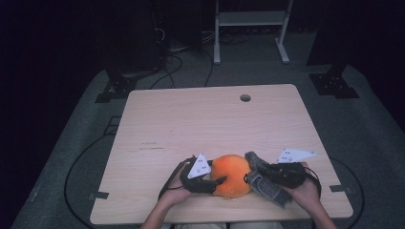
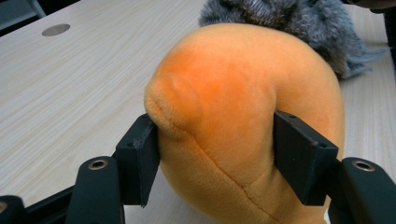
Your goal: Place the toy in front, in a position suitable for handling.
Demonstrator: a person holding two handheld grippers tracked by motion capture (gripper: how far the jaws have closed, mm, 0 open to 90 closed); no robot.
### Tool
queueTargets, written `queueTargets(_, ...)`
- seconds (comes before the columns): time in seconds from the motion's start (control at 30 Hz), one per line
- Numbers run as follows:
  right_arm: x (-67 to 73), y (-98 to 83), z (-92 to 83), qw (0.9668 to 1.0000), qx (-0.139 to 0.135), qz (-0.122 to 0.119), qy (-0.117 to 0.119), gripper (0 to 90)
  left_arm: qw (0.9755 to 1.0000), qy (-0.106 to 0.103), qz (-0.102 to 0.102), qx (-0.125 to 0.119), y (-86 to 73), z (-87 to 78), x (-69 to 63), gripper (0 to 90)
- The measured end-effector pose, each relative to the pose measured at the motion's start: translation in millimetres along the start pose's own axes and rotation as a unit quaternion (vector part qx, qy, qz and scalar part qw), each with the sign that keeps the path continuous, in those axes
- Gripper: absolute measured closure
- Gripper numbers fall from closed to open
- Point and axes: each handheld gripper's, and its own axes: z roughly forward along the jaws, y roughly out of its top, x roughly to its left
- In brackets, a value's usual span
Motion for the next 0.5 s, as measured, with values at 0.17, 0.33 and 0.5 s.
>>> queueTargets(0.17, 14.3, 9.2, -13.1, 0.9973, -0.053, -0.013, 0.05, 78.1, 1.0, 0.002, -0.003, 0.0, -1.5, 0.6, 1.6, 35.3)
queueTargets(0.33, 30.4, 10.3, 0.0, 0.9967, -0.029, -0.051, 0.057, 77.5, 1.0, 0.005, -0.003, -0.001, -2.0, 0.2, 2.5, 34.3)
queueTargets(0.5, 14.3, 7.0, 4.4, 0.9987, -0.028, -0.025, 0.036, 77.1, 0.9996, -0.006, -0.013, -0.026, 5.2, -4.5, 4.3, 24.4)
